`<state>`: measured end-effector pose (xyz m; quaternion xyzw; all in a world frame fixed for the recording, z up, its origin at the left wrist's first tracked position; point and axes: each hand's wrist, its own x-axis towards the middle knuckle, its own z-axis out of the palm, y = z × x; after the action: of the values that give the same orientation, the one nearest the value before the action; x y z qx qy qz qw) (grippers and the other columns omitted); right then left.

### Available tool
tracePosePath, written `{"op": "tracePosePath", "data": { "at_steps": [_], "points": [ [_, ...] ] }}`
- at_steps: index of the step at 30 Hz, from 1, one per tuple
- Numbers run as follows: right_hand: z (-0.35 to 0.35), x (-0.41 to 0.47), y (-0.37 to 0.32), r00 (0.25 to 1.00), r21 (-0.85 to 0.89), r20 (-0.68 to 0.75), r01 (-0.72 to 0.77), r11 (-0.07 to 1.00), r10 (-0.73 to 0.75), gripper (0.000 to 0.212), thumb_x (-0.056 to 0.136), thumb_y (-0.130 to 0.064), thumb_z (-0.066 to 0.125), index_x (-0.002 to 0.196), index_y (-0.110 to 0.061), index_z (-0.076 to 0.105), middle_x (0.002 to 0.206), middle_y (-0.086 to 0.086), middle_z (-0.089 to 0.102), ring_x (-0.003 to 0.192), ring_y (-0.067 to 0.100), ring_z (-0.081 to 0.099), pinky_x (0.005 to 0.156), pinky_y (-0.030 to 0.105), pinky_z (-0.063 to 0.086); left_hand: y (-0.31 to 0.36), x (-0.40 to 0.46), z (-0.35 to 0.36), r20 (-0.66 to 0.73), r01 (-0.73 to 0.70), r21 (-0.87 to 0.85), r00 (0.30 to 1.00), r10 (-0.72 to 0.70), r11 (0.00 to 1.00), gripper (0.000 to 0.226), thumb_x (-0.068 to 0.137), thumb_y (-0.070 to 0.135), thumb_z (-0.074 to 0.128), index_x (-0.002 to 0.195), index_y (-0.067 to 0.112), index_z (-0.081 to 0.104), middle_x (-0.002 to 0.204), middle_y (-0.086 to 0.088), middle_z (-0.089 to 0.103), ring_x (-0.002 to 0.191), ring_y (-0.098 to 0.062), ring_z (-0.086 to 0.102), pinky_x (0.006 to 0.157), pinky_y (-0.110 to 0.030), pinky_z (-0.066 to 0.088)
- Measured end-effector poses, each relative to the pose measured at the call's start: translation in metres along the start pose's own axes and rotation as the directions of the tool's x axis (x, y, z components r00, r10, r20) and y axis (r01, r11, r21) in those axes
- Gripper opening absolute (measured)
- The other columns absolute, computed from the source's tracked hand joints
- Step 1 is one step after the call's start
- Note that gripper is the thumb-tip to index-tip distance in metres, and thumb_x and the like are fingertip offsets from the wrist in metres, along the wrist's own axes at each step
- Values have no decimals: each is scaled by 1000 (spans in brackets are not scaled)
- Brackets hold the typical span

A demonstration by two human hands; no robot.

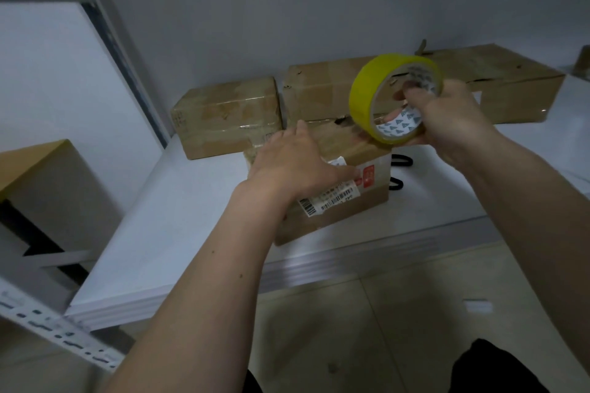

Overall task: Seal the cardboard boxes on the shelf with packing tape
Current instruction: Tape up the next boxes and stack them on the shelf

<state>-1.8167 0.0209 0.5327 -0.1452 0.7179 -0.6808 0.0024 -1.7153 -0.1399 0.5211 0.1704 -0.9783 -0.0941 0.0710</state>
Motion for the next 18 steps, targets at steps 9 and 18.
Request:
{"op": "tracePosePath", "data": {
  "at_steps": [9,18],
  "points": [
    [8,-6,20,995,174,-2,-95,980,97,15,94,-34,59,84,-23,55,84,0,67,72,14,68,50,29,56,4,-1,-1,14,1,27,1000,-1,1000,120,69,82,61,158,16,12,159,-6,27,146,-27,25,116,-42,25],
    [-12,4,16,961,232,128,-268,935,243,30,99,-34,49,115,-9,48,87,13,67,54,26,70,43,37,56,2,-3,-2,4,-12,-19,1000,12,1000,122,69,79,64,158,14,11,162,-3,23,148,-24,21,117,-39,22]
  ]
}}
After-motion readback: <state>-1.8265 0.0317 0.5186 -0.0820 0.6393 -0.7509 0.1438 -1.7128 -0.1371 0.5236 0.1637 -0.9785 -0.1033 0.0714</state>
